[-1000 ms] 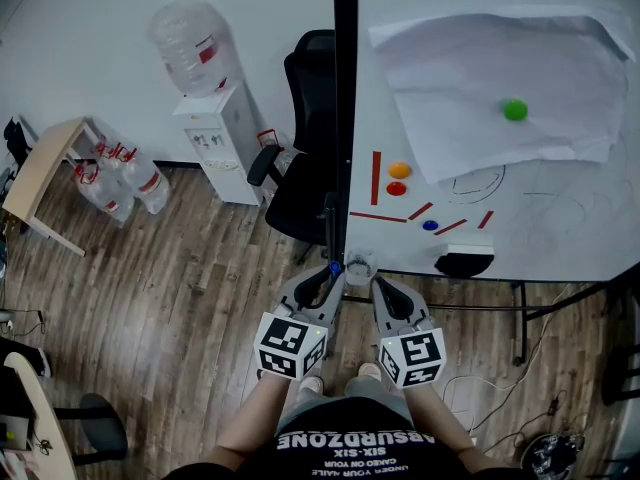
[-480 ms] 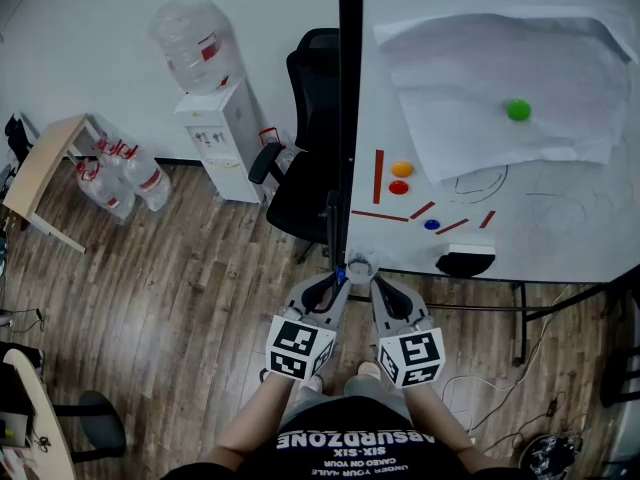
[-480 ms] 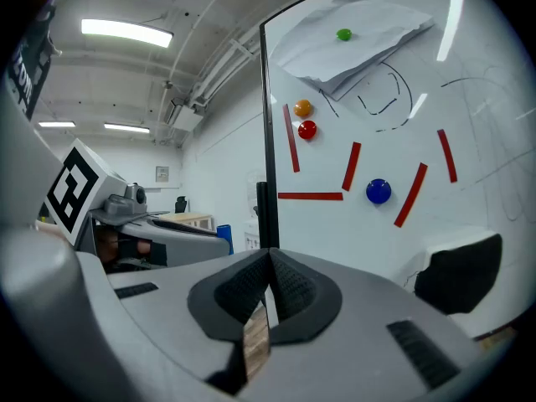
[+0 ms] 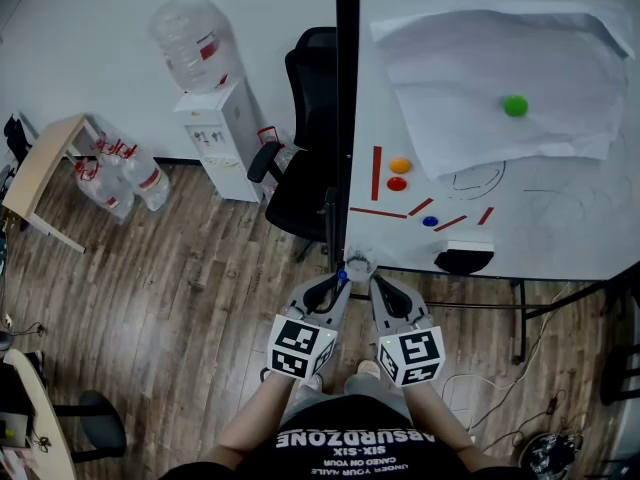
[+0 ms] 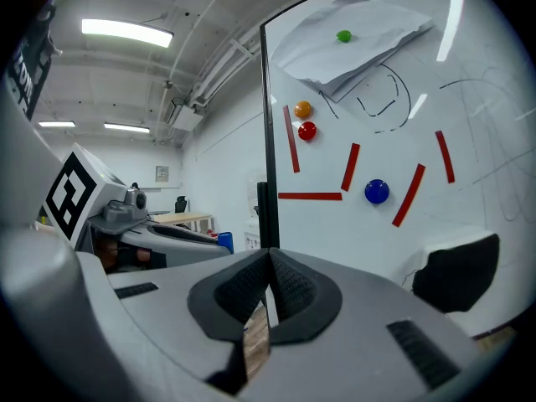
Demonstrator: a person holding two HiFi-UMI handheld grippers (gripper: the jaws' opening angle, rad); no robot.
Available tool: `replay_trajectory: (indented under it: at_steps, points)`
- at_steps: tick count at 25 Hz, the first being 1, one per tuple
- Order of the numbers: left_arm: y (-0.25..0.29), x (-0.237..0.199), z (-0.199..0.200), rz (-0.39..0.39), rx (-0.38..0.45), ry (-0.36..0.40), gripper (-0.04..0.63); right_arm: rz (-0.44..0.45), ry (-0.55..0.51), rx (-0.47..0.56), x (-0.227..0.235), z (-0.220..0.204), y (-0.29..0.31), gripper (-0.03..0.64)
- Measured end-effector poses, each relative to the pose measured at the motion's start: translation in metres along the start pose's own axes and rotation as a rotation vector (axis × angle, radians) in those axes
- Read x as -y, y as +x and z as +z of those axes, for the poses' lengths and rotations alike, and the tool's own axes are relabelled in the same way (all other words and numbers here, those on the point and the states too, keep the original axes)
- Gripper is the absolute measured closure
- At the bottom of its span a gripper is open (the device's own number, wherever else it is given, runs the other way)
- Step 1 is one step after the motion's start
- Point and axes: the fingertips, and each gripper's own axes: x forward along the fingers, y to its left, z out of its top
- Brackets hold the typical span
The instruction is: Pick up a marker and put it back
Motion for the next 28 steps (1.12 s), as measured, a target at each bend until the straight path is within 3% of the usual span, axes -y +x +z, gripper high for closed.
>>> replay_trajectory:
  at_steps: [21, 28]
  points:
    - [-0.007, 0.008, 0.004, 0.002, 0.02, 0.003, 0.52, 0.004, -0.004, 0.011, -0.004, 0.002, -0.011, 0.618]
    - [-0.015, 0.011, 0.024, -0.002, 0.064, 0.009, 0.52, -0.001, 0.002, 0.015, -0.004, 0.002, -0.015, 0.618]
